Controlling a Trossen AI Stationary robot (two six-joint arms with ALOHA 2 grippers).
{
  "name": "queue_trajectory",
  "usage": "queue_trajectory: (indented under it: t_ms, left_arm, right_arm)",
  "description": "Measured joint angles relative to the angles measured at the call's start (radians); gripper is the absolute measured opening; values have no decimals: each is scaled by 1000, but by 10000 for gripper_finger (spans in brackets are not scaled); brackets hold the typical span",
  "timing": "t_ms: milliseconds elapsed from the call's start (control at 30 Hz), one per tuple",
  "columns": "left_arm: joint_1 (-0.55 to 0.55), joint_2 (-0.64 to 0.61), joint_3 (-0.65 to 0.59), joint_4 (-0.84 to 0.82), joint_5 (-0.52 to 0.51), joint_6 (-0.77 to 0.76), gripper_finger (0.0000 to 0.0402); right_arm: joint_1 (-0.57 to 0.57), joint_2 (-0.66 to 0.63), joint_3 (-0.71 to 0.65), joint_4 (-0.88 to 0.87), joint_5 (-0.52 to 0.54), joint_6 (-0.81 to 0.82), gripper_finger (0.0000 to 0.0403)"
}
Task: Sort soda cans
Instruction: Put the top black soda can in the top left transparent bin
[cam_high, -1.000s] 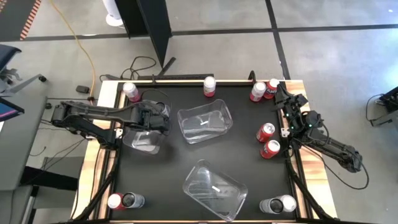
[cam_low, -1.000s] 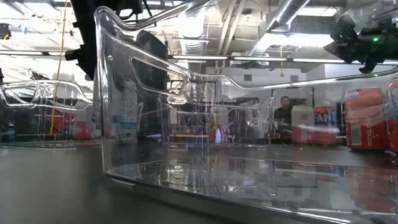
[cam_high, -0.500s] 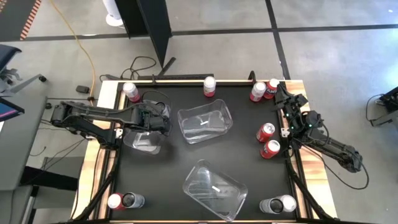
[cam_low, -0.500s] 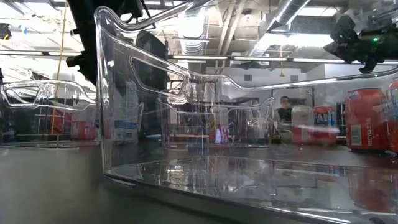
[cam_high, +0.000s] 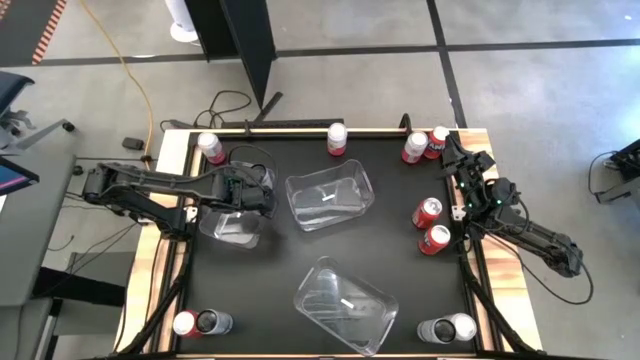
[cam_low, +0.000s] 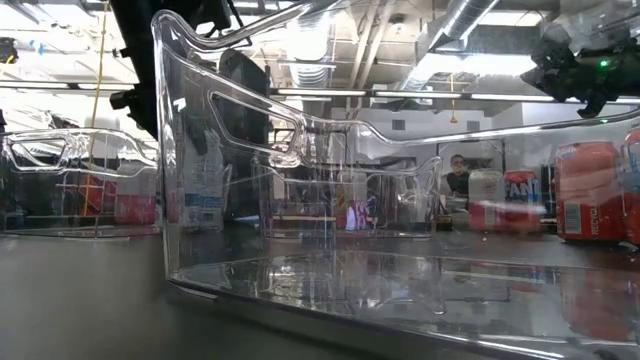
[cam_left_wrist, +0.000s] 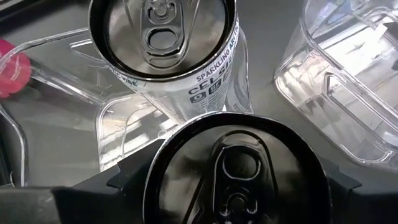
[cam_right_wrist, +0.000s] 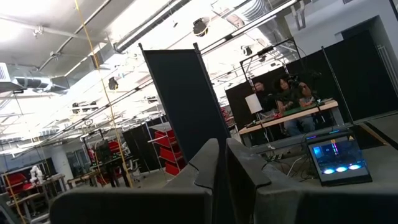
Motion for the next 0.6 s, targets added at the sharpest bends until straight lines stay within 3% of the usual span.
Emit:
queue_trajectory:
  t_ms: [333,600]
  left_arm:
    - [0,0,12,-2,9,15,286]
    - [0,-1,24,-2,13,18,352]
  right_arm:
    - [0,0,0,0,0,0,50]
    - [0,0,0,0,0,0,50]
